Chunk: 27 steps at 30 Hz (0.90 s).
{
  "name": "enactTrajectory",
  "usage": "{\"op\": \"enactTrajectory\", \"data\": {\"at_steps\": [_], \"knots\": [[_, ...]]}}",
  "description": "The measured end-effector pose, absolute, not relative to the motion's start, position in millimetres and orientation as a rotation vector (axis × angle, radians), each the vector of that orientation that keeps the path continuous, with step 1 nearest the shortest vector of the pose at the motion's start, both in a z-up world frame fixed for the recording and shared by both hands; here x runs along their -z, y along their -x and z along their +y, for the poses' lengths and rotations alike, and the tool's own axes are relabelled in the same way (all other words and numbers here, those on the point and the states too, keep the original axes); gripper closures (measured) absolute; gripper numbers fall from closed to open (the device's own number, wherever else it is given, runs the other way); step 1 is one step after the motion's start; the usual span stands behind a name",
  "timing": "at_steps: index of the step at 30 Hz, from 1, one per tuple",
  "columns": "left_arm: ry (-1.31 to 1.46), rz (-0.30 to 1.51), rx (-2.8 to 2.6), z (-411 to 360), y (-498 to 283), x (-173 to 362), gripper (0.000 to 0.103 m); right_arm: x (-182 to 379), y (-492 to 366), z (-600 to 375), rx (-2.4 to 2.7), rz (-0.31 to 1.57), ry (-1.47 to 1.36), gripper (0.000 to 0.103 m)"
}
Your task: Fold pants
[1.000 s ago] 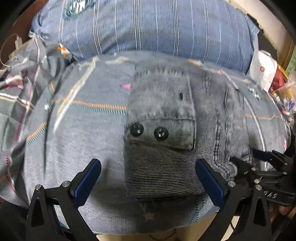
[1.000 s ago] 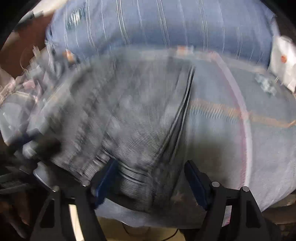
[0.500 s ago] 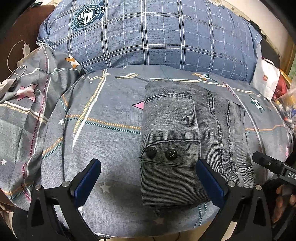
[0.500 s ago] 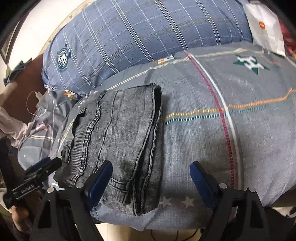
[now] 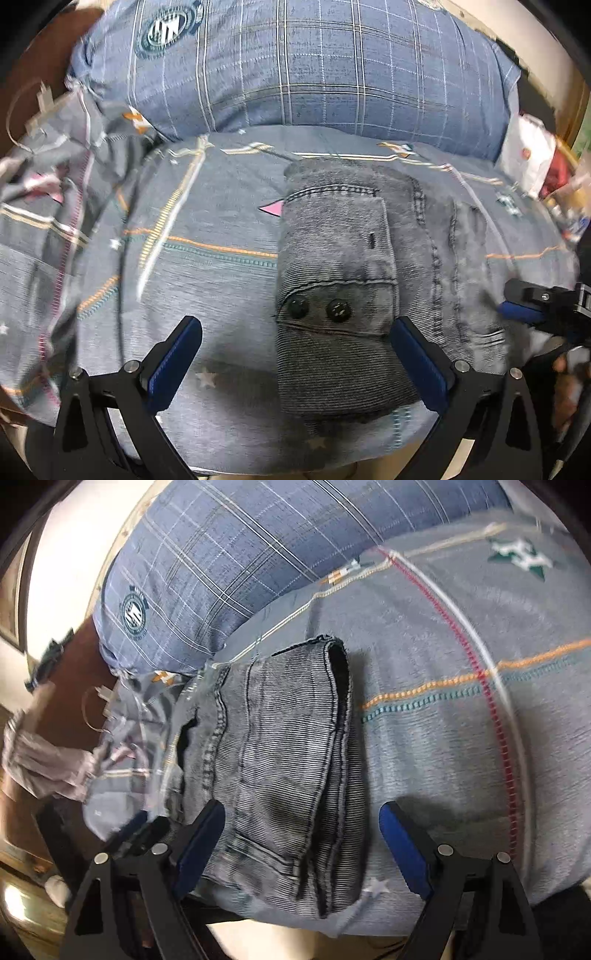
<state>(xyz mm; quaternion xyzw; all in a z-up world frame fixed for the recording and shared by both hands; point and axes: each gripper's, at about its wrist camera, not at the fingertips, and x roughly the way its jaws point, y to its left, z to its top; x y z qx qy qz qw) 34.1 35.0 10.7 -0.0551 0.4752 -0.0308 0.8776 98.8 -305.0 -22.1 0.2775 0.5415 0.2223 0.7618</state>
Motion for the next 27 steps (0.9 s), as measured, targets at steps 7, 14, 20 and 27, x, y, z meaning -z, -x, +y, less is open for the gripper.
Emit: {"op": "enactTrajectory", "data": {"at_steps": [7,14,20,27], "knots": [[0.531,1.106,0.267,77,-70,-2,0.001,24,-117,-307,-0.521,1.254,-0.690,0.015],[0.550,1.232,0.307,58,-97,30,0.001,37,-131,-288,-0.502,1.325,-0.612,0.017],[0.453,1.225,0.302,39,-99,28,0.003,40,-142,-283,-0.479,1.344,-0.608,0.020],[0.344,1.210,0.234,24,-98,24,0.035,33,-137,-274,-0.430,1.337,-0.437,0.083]]}}
